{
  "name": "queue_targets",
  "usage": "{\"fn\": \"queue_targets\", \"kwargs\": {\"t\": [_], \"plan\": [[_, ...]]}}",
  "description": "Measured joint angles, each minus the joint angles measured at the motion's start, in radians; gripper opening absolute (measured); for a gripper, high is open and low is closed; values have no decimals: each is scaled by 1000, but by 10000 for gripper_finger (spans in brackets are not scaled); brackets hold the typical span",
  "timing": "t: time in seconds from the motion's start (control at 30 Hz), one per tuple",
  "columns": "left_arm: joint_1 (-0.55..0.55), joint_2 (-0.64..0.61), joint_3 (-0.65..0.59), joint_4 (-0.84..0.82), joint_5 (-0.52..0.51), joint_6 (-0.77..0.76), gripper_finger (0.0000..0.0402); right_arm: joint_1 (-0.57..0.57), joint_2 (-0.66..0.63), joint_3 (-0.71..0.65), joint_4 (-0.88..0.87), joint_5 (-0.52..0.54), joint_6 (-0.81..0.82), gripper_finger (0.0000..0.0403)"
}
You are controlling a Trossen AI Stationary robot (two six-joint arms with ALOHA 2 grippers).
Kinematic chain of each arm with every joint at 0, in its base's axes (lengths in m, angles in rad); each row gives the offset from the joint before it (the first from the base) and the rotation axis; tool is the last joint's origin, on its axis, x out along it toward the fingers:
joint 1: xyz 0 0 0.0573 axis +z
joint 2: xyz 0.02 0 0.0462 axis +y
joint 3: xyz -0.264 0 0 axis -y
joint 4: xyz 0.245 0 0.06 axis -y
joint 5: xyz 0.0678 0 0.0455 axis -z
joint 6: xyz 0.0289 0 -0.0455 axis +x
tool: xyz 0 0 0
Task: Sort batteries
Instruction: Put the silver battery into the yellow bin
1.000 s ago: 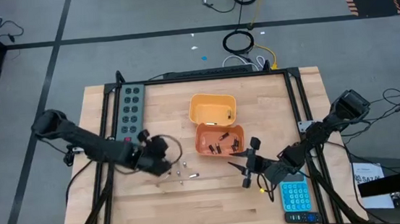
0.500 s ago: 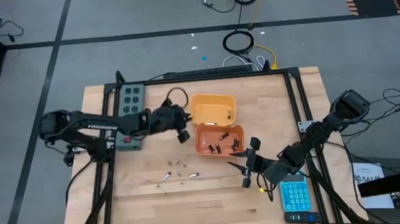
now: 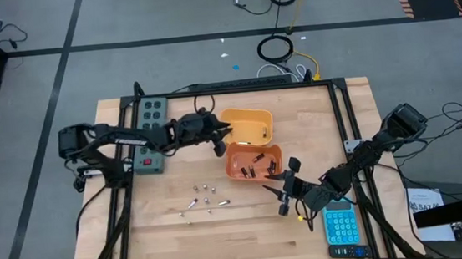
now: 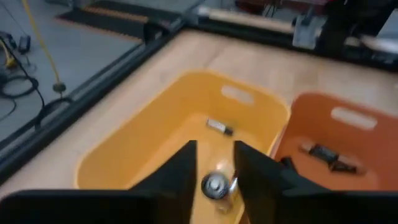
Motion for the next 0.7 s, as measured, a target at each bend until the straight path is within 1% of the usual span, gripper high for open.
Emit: {"fn": "queue_targets", "kwargs": {"t": [0.1, 0.17, 0.23, 0.27, 0.33, 0.4, 0.5, 0.6, 0.7], "plan": [[-6, 12, 29, -88, 7, 0, 165, 0, 0, 0, -8, 0, 8, 132], [-16, -4, 66, -182, 43, 0, 183, 0, 0, 0, -15, 0, 10, 132], [-36, -43, 111, -302, 137, 5, 190, 0, 0, 0, -21, 0, 10, 132], [-53, -65, 138, -356, 168, 5, 192, 0, 0, 0, -23, 0, 10, 132], [-100, -111, 188, -484, 180, 5, 193, 0, 0, 0, -28, 0, 10, 132], [-166, -153, 222, -604, 150, 5, 194, 0, 0, 0, -31, 0, 10, 132], [-284, -197, 237, -728, 82, -32, 195, 0, 0, 0, -36, 0, 10, 132], [-390, -204, 237, -856, 7, -138, 195, 0, 0, 0, -48, 0, 10, 132], [-480, -186, 236, -975, -113, -258, 196, 0, 0, 0, -46, 0, 10, 132]]}}
